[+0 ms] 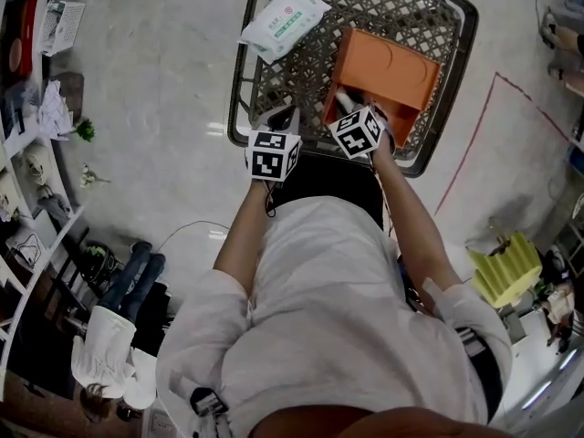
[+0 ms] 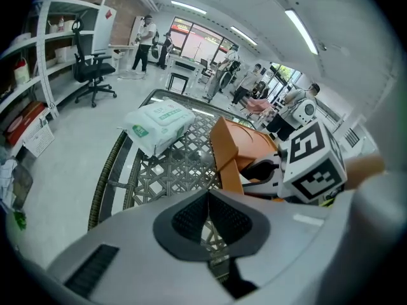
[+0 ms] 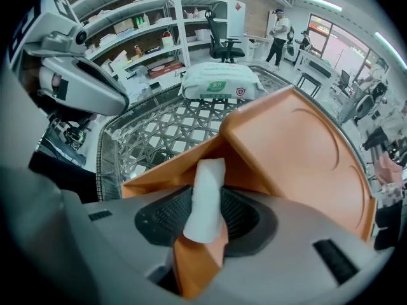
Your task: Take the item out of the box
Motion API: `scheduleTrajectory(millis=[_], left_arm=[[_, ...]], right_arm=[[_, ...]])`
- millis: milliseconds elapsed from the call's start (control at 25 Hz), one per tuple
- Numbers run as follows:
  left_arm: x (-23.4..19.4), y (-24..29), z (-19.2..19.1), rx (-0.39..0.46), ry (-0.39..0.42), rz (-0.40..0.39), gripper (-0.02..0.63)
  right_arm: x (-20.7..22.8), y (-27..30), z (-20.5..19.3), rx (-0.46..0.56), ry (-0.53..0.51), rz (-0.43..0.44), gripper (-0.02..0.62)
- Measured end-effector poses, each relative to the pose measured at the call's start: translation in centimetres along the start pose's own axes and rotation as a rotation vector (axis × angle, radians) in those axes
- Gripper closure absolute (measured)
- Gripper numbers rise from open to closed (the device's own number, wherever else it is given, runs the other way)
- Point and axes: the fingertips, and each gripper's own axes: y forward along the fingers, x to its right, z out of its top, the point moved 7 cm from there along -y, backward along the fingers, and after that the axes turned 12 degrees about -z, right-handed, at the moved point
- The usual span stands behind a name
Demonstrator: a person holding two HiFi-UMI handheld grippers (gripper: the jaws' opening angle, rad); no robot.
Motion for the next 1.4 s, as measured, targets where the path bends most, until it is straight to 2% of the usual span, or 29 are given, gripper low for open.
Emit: scheduleTrajectory(millis=[200,480,1080,1400], left_arm=[[1.8,0.5,-0.6,-0.012,-0.007,0.001,0.594],[4.0,1.3,-0.6,-0.048,0.082,-0.01,0.594],[9.4,4.0,-0.5,-0.075,0.195,-0.064,0.595],[11.1,4.4,-0.8,-0.075,0.233,-0.066,0.594]], right_arm=[[0.4,-0.5,-0.2,0.015,-0.02,0.009,0.46],[0.6,-2.5,-1.6,0.071,0.011,-0.03,0.462],[2.6,-8.0,-6.3,0.193,0.212,-0.091,0.463],[2.6,-10.4,-7.6,0.265,0.312,-0.087,0.462]])
